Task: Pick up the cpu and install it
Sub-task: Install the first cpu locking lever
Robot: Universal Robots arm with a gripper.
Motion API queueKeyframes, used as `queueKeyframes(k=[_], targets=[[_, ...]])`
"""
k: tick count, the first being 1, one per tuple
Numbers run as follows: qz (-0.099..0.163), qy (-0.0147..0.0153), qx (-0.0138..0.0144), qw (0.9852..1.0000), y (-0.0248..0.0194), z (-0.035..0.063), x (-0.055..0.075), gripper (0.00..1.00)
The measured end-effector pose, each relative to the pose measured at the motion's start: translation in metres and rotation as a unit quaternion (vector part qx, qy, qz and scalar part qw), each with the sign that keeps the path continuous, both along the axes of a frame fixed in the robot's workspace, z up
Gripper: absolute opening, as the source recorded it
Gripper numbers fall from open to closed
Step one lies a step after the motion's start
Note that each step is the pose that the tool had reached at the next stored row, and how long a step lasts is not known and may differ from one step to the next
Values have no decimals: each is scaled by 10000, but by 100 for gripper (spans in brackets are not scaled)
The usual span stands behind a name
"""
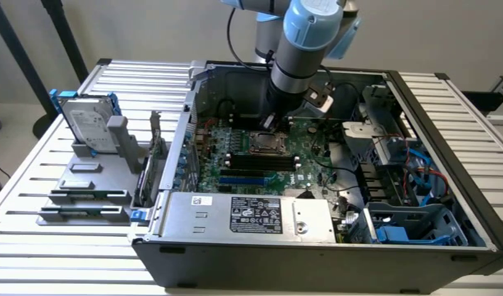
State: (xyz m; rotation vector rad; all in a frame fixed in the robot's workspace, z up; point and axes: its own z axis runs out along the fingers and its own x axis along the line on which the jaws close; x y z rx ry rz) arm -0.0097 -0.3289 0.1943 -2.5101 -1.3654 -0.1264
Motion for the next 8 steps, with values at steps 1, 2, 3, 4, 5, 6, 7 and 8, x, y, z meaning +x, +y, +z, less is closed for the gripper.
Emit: queueKeyframes(k=[1, 2, 3, 4, 5, 6, 7, 8], targets=[[0, 0, 1, 10000, -3, 0, 3, 11], [0, 0, 1, 10000, -4, 0, 5, 11], [0, 0, 5, 10000, -8, 0, 7, 11], [-1, -1, 12, 10000, -12, 0, 9, 11], [-2, 0, 25, 10000, -16, 0, 11, 11], [-4, 0, 45, 10000, -20, 0, 12, 11], [-6, 0, 64, 10000, -22, 0, 14, 11], [-8, 0, 88, 10000, -24, 1, 16, 11]])
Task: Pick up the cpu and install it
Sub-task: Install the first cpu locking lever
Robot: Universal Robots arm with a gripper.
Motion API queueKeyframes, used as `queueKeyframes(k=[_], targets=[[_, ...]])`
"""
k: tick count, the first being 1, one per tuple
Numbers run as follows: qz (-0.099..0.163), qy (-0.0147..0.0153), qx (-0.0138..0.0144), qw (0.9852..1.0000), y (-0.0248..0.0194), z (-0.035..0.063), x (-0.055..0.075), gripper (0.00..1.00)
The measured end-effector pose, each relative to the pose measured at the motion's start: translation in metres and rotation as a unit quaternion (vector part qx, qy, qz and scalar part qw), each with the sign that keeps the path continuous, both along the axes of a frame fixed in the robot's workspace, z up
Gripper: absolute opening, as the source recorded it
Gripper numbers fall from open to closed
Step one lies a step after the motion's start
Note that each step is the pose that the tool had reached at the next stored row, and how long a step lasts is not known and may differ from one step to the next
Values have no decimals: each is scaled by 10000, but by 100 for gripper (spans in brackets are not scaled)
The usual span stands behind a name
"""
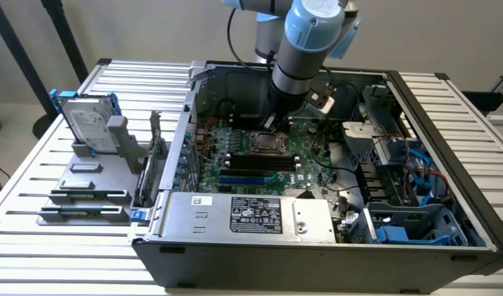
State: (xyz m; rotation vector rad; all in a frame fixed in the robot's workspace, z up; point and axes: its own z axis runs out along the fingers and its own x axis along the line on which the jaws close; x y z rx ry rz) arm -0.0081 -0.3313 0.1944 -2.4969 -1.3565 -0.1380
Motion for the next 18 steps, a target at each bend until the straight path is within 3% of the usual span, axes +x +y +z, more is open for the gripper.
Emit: queueKeyframes(k=[2, 4, 11, 18], targets=[[-6, 0, 38, 10000, -1, 0, 1, 11], [-13, -1, 58, 10000, -6, -1, 1, 11], [-18, 3, 55, 10000, -46, 1, 0, 11], [-18, 3, 74, 10000, -52, -1, 3, 11]])
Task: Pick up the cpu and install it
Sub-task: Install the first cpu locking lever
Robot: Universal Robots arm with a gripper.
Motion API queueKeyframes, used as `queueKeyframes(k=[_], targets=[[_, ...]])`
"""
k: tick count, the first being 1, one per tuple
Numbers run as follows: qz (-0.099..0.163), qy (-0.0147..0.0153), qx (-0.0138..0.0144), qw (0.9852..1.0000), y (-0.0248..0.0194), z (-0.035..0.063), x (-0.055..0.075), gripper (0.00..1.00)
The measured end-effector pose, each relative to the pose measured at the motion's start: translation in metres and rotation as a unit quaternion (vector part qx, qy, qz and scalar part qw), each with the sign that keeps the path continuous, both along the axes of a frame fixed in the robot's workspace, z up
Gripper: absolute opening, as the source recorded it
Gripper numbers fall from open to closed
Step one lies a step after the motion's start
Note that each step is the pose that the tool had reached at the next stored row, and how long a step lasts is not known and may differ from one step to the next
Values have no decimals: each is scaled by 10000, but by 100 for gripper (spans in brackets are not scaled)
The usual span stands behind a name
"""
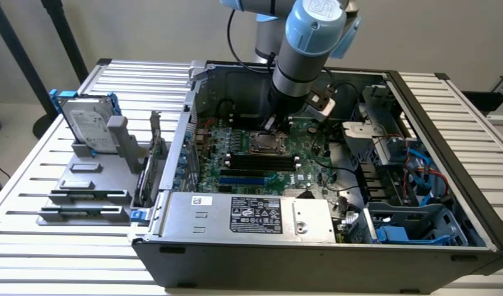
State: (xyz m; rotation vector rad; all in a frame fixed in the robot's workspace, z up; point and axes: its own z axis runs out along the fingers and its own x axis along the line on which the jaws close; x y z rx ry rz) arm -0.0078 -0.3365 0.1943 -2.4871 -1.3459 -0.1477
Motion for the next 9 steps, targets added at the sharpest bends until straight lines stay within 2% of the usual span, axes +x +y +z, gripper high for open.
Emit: queueKeyframes(k=[2, 6, 9], targets=[[0, 0, 17, 10000, -2, -1, 1, 11], [0, 0, 69, 10000, -6, -7, 1, 11], [0, 0, 94, 10000, -8, -10, 1, 11]])
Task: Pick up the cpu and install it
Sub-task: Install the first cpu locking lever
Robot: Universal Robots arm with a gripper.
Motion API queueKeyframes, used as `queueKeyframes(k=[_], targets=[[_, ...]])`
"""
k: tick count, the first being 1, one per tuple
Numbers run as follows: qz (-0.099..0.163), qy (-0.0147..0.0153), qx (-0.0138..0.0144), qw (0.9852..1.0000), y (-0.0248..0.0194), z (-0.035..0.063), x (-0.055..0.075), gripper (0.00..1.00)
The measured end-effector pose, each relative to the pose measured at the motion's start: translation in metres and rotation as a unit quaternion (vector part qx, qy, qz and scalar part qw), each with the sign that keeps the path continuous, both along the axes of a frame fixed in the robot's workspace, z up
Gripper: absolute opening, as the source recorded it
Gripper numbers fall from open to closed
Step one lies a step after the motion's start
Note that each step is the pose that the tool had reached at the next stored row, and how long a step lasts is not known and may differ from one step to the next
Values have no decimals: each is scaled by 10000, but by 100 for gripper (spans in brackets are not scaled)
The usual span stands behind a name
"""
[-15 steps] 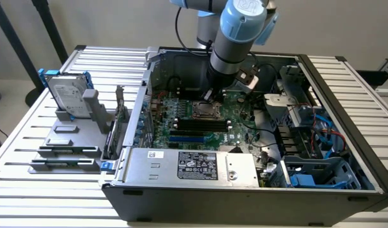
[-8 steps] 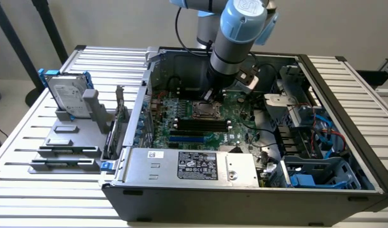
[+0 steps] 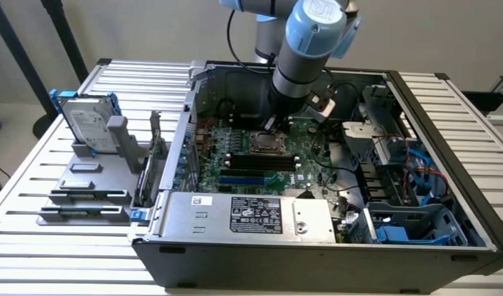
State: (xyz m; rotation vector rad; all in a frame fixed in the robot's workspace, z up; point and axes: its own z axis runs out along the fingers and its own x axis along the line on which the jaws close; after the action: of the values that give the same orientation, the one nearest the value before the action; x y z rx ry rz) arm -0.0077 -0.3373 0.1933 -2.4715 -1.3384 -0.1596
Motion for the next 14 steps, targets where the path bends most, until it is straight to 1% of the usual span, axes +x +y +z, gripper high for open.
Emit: queueKeyframes(k=[2, 4, 6, 8, 14], targets=[[0, -1, 15, 10000, -2, 10, 1, 11], [0, 2, 22, 10000, -13, 63, 1, 11], [-1, 4, 29, 10000, -34, 114, -9, 11], [-2, 4, 35, 10000, -70, 142, -31, 11], [-2, 8, 46, 10000, -207, 205, -106, 11]])
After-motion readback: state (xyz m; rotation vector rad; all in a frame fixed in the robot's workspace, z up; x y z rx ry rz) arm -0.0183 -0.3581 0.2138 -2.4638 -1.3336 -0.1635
